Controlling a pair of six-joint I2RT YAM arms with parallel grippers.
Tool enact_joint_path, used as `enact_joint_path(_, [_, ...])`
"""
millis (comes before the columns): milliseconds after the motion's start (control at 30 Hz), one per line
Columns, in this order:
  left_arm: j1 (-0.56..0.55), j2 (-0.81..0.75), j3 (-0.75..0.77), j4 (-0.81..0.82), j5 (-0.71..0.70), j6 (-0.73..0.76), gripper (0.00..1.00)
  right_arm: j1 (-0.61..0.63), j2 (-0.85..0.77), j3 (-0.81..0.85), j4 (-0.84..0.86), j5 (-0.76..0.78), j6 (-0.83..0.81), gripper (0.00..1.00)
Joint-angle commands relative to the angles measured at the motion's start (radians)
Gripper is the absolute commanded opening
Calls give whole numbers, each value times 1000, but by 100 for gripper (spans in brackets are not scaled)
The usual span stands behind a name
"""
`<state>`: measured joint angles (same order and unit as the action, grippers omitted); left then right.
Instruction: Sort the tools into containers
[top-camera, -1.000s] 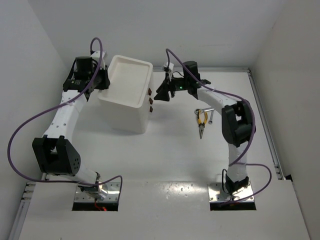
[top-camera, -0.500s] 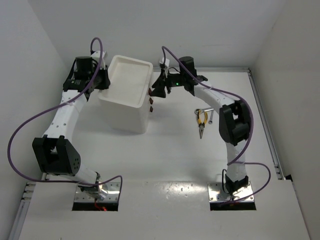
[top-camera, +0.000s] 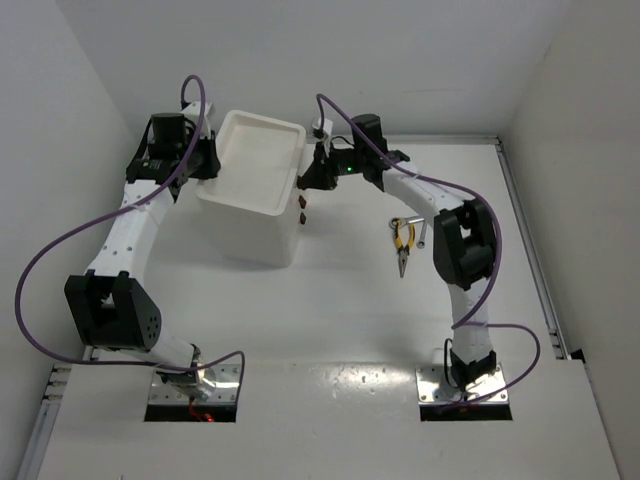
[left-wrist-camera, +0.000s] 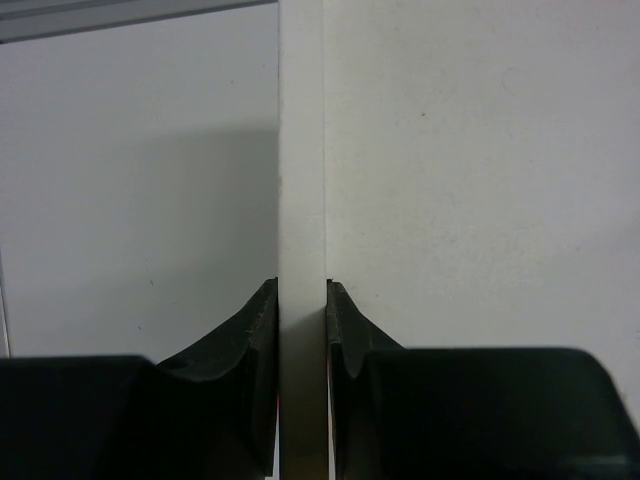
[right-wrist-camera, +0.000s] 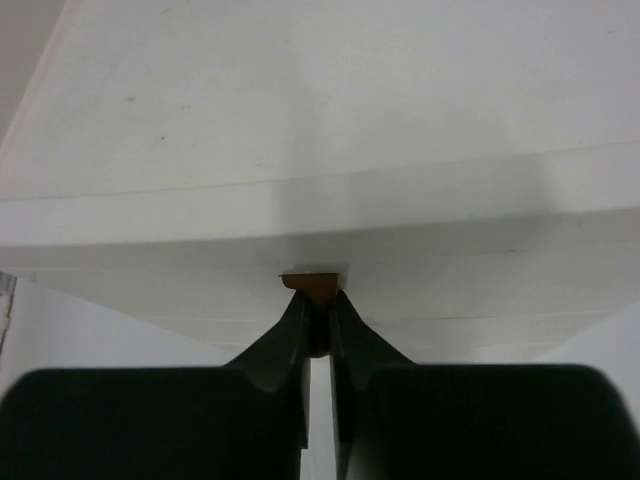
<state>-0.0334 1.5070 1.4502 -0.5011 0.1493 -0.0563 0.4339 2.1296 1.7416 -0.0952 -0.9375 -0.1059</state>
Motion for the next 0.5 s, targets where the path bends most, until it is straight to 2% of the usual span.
enact_joint_path(0, [-33, 16, -16, -59, 122, -60, 0, 37, 16, 30, 54, 25, -17, 1])
enact_joint_path(233, [-23, -30, -57, -18, 30, -142, 0, -15, -71, -60, 32, 46, -17, 0])
enact_joint_path(467, [-14, -42, -33, 3, -16, -161, 0, -86, -198, -171, -12, 46, -41, 0])
